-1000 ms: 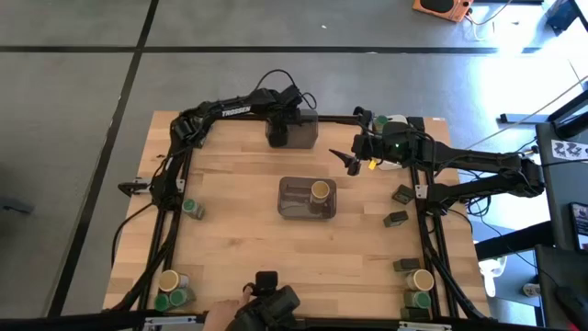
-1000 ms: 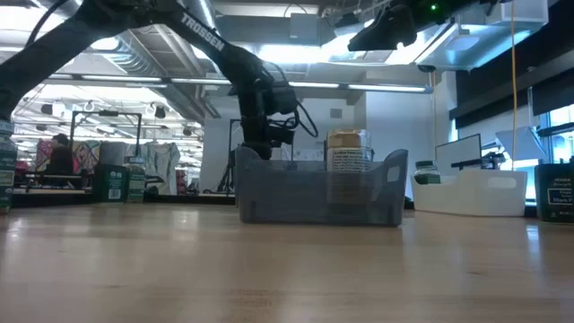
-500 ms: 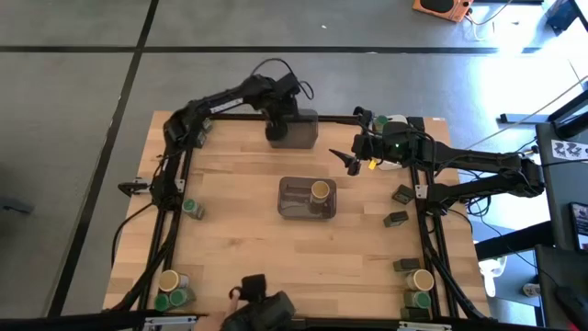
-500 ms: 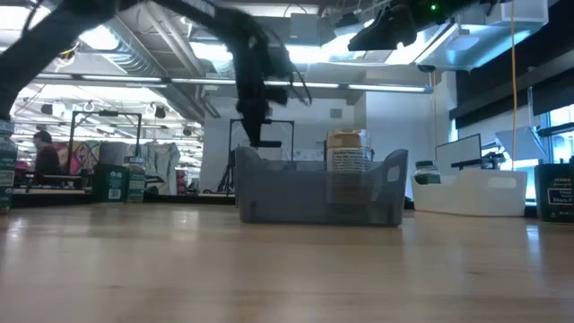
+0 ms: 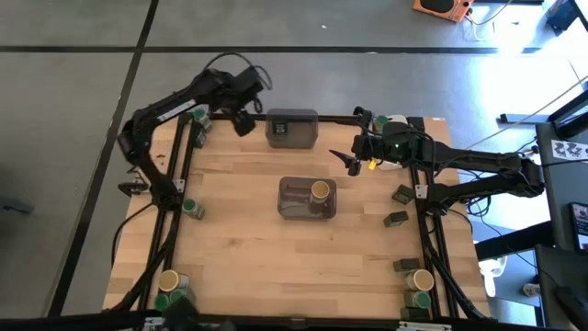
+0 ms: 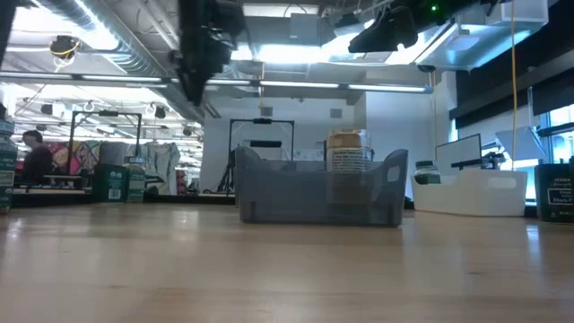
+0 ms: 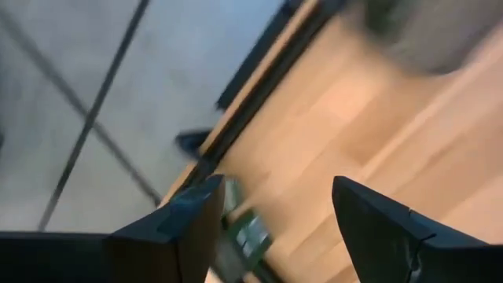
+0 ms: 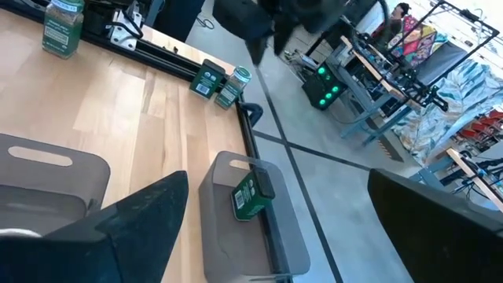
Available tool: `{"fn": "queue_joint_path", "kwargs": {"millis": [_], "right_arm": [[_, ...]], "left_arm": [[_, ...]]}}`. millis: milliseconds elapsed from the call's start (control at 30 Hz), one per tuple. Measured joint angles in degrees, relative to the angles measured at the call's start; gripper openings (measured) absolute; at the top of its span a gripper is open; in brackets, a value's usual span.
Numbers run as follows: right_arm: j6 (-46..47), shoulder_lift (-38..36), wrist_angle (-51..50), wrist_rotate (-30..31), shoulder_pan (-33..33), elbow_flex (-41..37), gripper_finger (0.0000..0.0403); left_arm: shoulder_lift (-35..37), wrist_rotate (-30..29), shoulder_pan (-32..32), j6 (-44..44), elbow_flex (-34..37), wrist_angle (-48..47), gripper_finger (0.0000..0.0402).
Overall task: Sort spices by type
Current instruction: Put the black seasoning can into the top black bin
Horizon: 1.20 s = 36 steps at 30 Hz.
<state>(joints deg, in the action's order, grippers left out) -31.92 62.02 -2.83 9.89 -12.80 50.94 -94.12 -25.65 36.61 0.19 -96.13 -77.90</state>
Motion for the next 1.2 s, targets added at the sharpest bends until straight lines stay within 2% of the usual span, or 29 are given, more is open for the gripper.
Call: {"fn": "queue_joint_path", "kwargs": {"millis": [67, 233, 567, 700, 1000, 1200], "right_arm": [[0.01, 0.0, 0.08, -0.02, 0.0, 0.0, 0.039], [0.04, 0.0, 0.2, -0.02, 0.0, 0.0, 0.039], [0.13, 0.0, 0.26, -0.04, 0.0, 0.0, 0.039], [0.13, 0.0, 0.33, -0.05, 0.0, 0.0, 0.039], [0.13, 0.0, 1.16, -0.3, 0.0, 0.0, 0.039], [0.15, 0.0, 1.26, -1.84, 0.0, 0.0, 0.039]], "left_arm": [[2.81, -2.2, 0.32, -3.43, 3.2, -0.01, 0.0231], [7.02, -2.72, 1.96, -11.31, 11.09, 0.35, 0.0229], [7.09, -3.03, 5.23, -18.31, 23.77, 0.72, 0.023], [7.09, -6.9, 6.86, -21.61, 27.33, 1.79, 0.023], [3.7, -7.41, 11.17, -21.36, 30.2, 5.54, 0.023], [1.59, -10.61, 13.08, -21.46, 30.2, 6.47, 0.023]]}}
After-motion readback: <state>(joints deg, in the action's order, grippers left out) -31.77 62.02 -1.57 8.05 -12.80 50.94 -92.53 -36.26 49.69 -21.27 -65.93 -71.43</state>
